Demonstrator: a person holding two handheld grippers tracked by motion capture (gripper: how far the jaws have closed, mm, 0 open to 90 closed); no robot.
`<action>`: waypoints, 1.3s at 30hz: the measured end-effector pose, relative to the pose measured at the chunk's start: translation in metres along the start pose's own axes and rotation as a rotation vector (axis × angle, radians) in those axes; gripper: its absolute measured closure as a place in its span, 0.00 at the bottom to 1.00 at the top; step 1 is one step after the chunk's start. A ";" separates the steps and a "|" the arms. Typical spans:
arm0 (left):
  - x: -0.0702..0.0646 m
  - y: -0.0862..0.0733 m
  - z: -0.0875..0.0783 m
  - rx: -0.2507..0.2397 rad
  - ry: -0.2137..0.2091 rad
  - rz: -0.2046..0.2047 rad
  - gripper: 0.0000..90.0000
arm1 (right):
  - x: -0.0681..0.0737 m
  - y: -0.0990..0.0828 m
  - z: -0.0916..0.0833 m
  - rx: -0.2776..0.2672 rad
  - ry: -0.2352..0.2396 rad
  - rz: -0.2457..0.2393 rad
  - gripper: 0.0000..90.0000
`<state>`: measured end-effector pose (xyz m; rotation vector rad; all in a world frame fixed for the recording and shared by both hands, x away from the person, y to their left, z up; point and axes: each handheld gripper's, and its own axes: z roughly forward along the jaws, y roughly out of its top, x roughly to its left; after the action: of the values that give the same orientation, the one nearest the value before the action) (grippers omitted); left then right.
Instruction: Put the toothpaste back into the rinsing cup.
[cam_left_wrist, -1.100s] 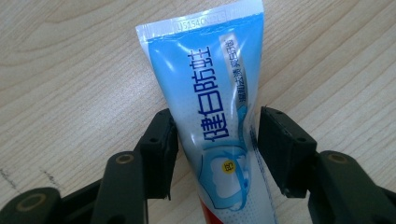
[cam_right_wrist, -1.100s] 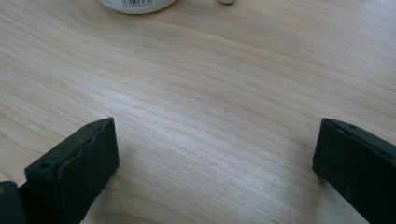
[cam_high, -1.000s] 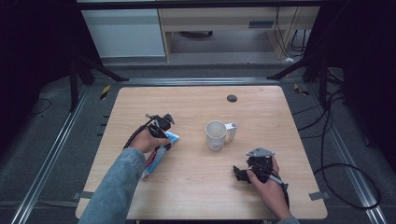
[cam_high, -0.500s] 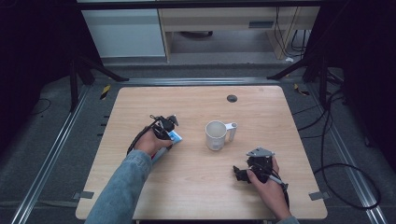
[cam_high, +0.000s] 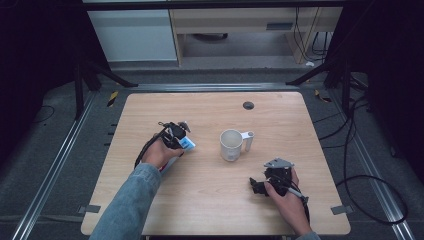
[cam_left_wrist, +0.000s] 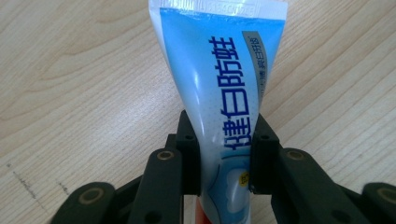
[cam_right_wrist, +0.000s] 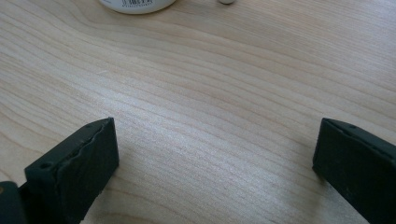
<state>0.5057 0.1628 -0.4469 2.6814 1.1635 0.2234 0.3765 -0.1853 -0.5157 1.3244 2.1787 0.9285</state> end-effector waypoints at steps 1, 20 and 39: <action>0.000 0.000 -0.002 -0.004 0.000 -0.002 0.79 | 0.000 0.000 0.000 0.000 0.000 0.000 0.01; -0.004 0.000 -0.070 -0.224 0.027 -0.034 0.80 | 0.000 0.000 0.000 0.002 0.000 0.003 0.01; -0.018 0.005 -0.087 -0.331 0.012 -0.030 0.80 | 0.001 0.000 0.000 0.003 0.003 0.012 0.01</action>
<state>0.4780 0.1576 -0.3626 2.3756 1.0637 0.3903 0.3761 -0.1848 -0.5153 1.3393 2.1777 0.9322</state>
